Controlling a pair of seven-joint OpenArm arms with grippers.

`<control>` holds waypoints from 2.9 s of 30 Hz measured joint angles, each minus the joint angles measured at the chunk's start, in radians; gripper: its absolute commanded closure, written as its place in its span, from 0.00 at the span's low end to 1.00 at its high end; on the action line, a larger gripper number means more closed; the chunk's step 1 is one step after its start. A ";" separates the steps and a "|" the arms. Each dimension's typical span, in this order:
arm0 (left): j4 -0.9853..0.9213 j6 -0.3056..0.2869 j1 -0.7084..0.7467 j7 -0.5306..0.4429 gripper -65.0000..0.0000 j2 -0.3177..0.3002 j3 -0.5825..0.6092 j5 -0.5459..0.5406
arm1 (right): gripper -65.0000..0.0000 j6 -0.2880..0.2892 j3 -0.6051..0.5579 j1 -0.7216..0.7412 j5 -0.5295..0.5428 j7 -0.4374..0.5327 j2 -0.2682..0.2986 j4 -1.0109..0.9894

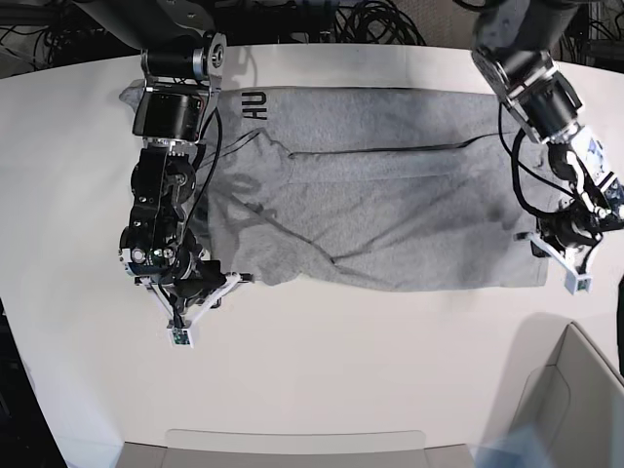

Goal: Fold the T-shirt properly
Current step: 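Drag the right gripper's fabric back toward the collar edge, then grasp the shirt's hem corners with both grippers, then lift the hem and fold it over toward the collar with both grippers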

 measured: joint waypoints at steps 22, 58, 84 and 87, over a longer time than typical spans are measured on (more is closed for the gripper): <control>-0.647 0.419 -0.205 -0.647 0.75 -0.105 0.268 -0.018 | 1.00 0.000 -0.072 -0.060 -0.002 -0.003 0.006 0.047; -0.727 0.172 -0.189 -0.658 1.00 -0.137 0.451 -0.032 | 1.00 0.000 -0.073 -0.020 -0.003 -0.004 0.067 0.047; -0.304 0.028 -0.010 -0.415 1.00 -0.122 0.193 -0.023 | 1.00 0.099 -0.146 0.087 0.005 -0.104 0.115 0.230; -0.296 0.029 0.017 -0.388 1.00 -0.122 0.192 -0.017 | 1.00 0.100 -0.146 0.039 0.001 -0.109 0.113 0.267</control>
